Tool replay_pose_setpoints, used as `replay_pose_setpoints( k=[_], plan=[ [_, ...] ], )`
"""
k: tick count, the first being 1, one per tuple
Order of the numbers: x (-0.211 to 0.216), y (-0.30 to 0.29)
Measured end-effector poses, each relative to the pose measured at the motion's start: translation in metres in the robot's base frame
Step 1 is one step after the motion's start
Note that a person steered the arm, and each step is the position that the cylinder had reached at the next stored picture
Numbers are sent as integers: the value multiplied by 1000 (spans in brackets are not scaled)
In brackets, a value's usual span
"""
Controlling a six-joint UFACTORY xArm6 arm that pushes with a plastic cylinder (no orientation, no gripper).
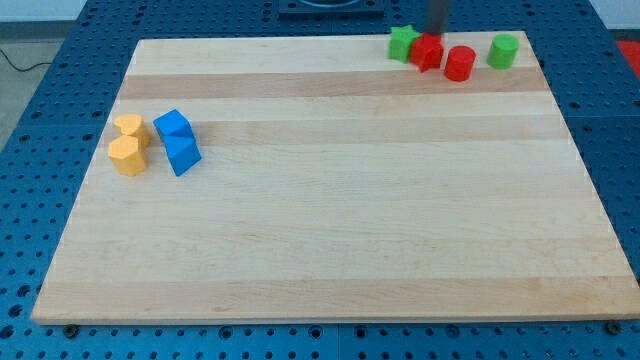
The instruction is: Push green circle into red circle
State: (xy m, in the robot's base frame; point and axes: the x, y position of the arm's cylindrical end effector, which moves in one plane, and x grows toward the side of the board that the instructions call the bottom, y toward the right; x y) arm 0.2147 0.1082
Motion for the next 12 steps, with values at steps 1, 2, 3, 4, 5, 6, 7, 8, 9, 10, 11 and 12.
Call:
replay_pose_setpoints(
  k=[1, 2, 3, 4, 5, 6, 7, 8, 9, 10, 11, 12],
  plan=[
    [25, -77],
    [26, -72],
    [20, -64],
    [19, -64],
    [-3, -54],
    [-22, -28],
    [-23, 33],
    [-23, 111],
    [-23, 154],
    [-6, 155],
    [19, 142],
    [33, 112]
  ],
)
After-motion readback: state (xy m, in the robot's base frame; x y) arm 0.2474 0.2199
